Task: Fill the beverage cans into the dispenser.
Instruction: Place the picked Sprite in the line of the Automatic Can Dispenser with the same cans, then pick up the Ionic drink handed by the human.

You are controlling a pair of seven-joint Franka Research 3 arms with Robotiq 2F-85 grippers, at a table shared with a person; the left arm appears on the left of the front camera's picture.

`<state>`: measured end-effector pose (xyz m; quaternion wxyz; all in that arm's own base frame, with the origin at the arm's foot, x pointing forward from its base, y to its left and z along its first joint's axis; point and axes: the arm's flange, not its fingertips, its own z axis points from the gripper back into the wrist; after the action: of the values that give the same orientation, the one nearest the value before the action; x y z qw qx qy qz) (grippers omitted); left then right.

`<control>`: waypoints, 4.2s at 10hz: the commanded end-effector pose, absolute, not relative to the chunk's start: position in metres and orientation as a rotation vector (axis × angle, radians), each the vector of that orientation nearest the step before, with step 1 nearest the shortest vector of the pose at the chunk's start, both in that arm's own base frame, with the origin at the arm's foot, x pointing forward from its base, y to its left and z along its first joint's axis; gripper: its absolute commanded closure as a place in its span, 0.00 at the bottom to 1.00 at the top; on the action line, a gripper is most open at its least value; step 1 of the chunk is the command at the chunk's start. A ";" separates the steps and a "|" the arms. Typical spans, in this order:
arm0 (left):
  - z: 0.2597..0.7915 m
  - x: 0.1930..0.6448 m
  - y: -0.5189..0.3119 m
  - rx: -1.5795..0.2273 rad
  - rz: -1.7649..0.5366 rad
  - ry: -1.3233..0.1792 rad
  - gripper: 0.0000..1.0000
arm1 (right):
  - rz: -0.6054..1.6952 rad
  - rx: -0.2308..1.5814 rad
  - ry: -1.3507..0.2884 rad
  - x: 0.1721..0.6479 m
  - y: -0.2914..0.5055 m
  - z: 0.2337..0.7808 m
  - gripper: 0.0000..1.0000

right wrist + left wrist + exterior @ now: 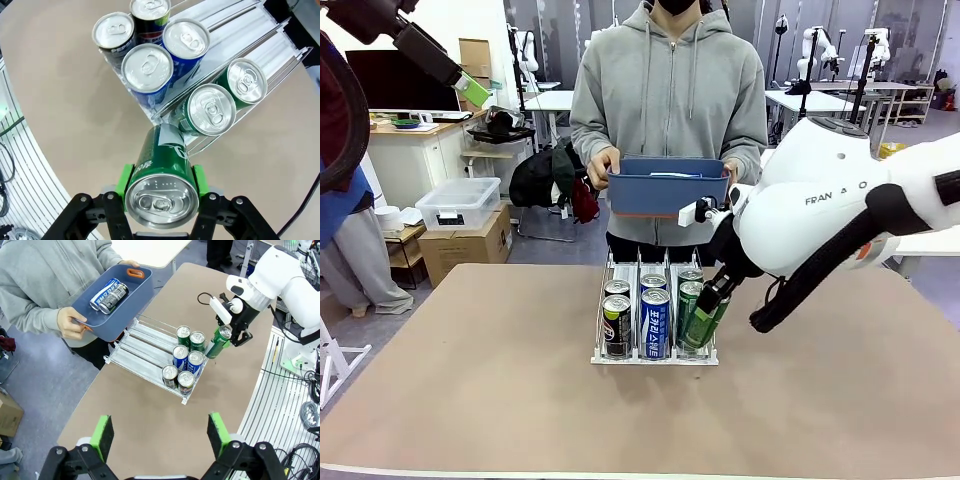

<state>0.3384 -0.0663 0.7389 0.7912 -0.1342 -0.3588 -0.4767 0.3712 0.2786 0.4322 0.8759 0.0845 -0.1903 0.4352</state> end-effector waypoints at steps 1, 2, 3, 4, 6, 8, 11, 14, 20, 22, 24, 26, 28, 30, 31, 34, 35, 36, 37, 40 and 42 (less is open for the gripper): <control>0.738 0.338 -0.065 -0.296 -1.027 -0.766 0.00 | 0.896 0.159 -0.490 0.402 0.280 0.434 0.42; 0.738 0.338 -0.065 -0.296 -1.027 -0.766 0.00 | 0.887 0.143 -0.488 0.410 0.282 0.431 0.42; 0.738 0.338 -0.065 -0.296 -1.027 -0.766 0.00 | 0.882 0.133 -0.479 0.420 0.285 0.427 0.42; 0.738 0.338 -0.065 -0.296 -1.027 -0.766 0.00 | 0.884 0.127 -0.466 0.427 0.287 0.423 0.42; 0.738 0.338 -0.065 -0.296 -1.027 -0.766 0.00 | 0.898 0.120 -0.428 0.434 0.292 0.412 0.42; 0.738 0.338 -0.065 -0.296 -1.027 -0.766 0.00 | 0.924 0.118 -0.390 0.435 0.296 0.403 0.42; 0.738 0.338 -0.065 -0.296 -1.027 -0.766 0.00 | 0.952 0.129 -0.341 0.432 0.299 0.394 0.42; 0.738 0.338 -0.065 -0.296 -1.027 -0.766 0.00 | 0.949 0.136 -0.319 0.429 0.297 0.400 0.03; 0.738 0.338 -0.065 -0.296 -1.027 -0.766 0.00 | 0.932 0.175 -0.391 0.397 0.269 0.431 0.00; 0.738 0.338 -0.065 -0.296 -1.027 -0.766 0.00 | 0.929 0.195 -0.422 0.391 0.263 0.440 0.00; 0.738 0.338 -0.065 -0.296 -1.027 -0.766 0.00 | 0.938 0.215 -0.410 0.386 0.260 0.441 0.00; 0.738 0.338 -0.065 -0.296 -1.027 -0.766 0.00 | 0.907 0.166 -0.419 0.394 0.269 0.445 0.00; 0.738 0.338 -0.065 -0.296 -1.027 -0.766 0.00 | 0.907 0.166 -0.419 0.394 0.269 0.445 0.00; 0.738 0.338 -0.065 -0.296 -1.027 -0.766 0.00 | 0.911 0.175 -0.419 0.392 0.268 0.445 0.00; 0.738 0.338 -0.065 -0.296 -1.027 -0.766 0.00 | 0.958 0.225 -0.454 0.386 0.260 0.463 0.00; 0.738 0.338 -0.065 -0.296 -1.027 -0.766 0.00 | 1.011 0.280 -0.496 0.394 0.223 0.523 0.00; 0.738 0.338 -0.065 -0.296 -1.027 -0.766 0.00 | 1.033 0.276 -0.538 0.402 0.207 0.547 0.00; 0.738 0.338 -0.065 -0.296 -1.027 -0.766 0.00 | 1.020 0.281 -0.567 0.405 0.193 0.569 0.00; 0.738 0.338 -0.065 -0.296 -1.027 -0.766 0.00 | 1.011 0.318 -0.591 0.409 0.176 0.593 0.00; 0.738 0.338 -0.065 -0.296 -1.027 -0.766 0.00 | 0.943 0.372 -0.634 0.424 0.135 0.654 0.00; 0.738 0.338 -0.065 -0.296 -1.027 -0.766 0.00 | 0.948 0.441 -0.642 0.427 0.111 0.686 0.00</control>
<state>0.3384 -0.0663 0.7390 0.7913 -0.1341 -0.3588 -0.4767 0.4183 0.1168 0.6810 0.8261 0.1830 -0.3037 0.4380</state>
